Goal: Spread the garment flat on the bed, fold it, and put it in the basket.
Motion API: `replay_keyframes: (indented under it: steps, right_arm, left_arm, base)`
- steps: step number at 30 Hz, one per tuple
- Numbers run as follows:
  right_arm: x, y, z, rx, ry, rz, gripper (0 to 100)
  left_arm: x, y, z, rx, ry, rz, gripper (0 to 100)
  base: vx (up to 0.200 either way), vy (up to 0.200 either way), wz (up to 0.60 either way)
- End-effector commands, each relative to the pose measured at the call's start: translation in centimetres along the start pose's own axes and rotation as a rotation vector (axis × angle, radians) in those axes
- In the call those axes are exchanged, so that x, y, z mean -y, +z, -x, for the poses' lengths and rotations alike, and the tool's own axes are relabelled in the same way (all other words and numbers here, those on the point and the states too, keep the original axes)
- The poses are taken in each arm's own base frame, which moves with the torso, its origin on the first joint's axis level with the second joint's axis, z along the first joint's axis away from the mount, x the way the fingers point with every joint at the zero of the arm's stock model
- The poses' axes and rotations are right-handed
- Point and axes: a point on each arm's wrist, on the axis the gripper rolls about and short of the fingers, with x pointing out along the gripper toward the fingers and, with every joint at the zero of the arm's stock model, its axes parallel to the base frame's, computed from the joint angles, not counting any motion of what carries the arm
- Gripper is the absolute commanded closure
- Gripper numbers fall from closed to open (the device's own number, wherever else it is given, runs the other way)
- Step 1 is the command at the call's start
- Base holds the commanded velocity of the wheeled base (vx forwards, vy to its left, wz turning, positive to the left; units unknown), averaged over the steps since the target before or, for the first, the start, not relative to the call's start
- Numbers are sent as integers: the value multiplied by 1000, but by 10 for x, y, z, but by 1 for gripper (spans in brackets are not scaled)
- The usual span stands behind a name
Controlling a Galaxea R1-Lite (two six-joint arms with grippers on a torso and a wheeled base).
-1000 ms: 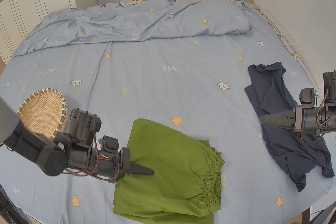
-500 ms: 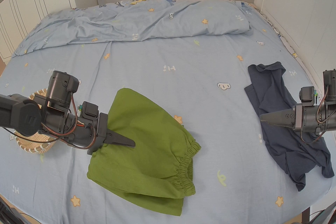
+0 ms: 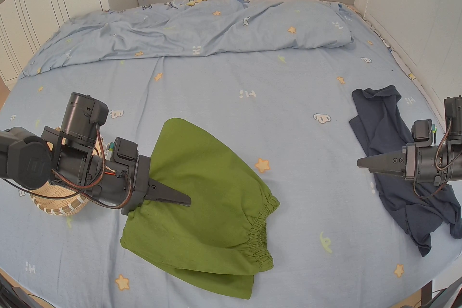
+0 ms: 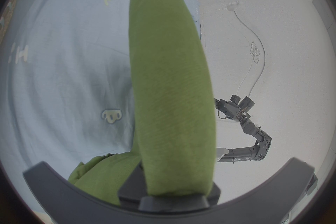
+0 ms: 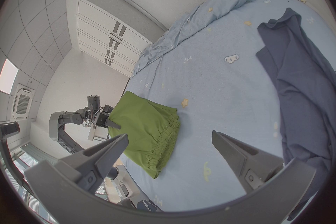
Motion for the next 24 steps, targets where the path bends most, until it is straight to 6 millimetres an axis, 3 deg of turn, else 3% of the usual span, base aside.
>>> replay_keyframes:
  steps: [1,9,18,24]
  right_arm:
    - [0,0,0,-1,0,0,0]
    - [0,0,0,-1,0,0,0]
    - [0,-1,0,-2,-1,0,0]
    - [0,-3,-2,-9,-1,0,0]
  left_arm:
    - [3,-2,0,-4,-5,-8,100]
    - [2,-1,0,-2,-4,-9,100]
    - [4,-4,-4,-9,7,-72,100]
    - [30,-4,-15,-2,28,-266,100]
  base:
    - [0,200,0]
    - [0,200,0]
    - [0,0,0]
    - [0,0,0]
